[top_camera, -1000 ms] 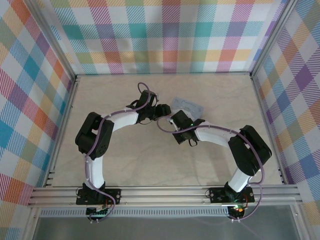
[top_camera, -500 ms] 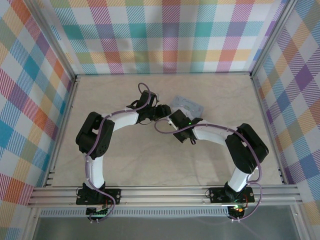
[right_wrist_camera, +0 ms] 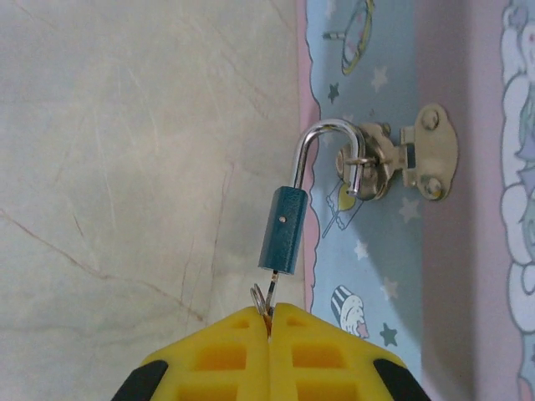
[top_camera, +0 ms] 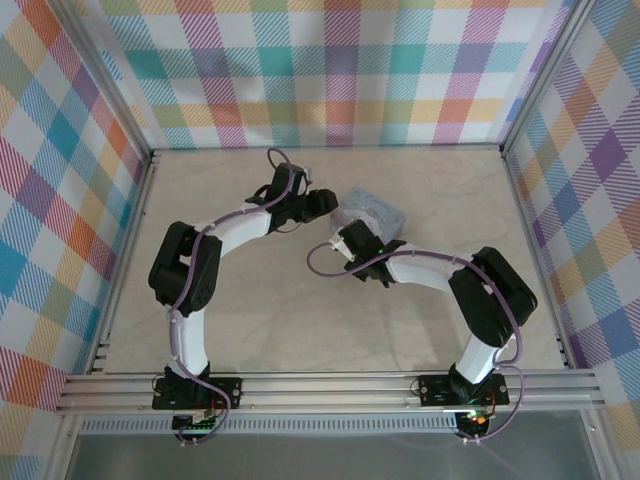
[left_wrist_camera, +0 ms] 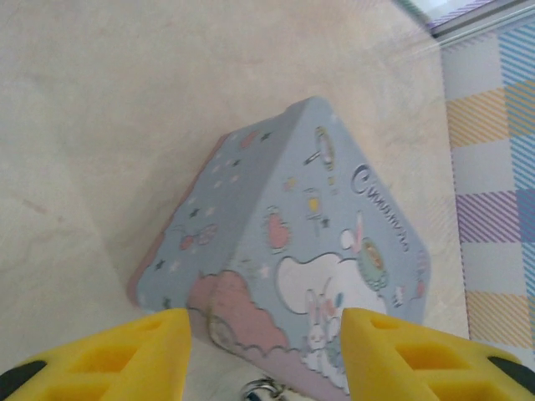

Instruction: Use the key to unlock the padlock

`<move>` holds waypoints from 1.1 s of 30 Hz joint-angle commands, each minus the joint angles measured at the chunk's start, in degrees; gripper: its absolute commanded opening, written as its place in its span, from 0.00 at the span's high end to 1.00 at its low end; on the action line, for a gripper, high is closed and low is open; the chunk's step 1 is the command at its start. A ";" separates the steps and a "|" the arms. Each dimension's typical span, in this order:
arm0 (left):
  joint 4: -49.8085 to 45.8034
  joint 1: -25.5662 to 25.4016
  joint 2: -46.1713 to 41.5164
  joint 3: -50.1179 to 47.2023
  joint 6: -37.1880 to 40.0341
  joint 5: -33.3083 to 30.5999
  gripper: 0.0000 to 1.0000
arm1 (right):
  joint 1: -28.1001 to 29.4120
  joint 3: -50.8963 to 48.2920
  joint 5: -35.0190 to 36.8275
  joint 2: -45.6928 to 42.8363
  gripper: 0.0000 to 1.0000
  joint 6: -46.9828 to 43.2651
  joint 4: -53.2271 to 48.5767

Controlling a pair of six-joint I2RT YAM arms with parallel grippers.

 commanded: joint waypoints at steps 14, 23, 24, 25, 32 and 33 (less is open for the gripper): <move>-6.65 2.73 10.74 15.36 6.95 1.25 0.49 | 0.24 -0.18 -2.91 -1.35 1.00 -3.57 5.55; -2.91 2.66 15.92 20.07 6.70 8.45 0.50 | 0.26 -0.44 -3.44 -1.07 1.00 -3.07 5.91; -2.51 2.64 16.51 20.20 6.33 10.05 0.50 | 0.24 -0.44 -3.51 -1.09 1.00 -3.16 6.12; -1.39 2.65 16.72 19.68 5.53 11.85 0.51 | 0.22 -0.42 -3.22 -1.09 1.00 -3.37 6.55; 8.32 1.42 13.61 10.41 0.63 16.49 0.51 | 0.15 -0.10 -1.86 1.99 1.00 -5.18 11.56; 9.17 1.28 13.33 9.55 0.24 16.64 0.51 | 0.23 -0.07 -1.17 2.58 1.00 -5.40 12.76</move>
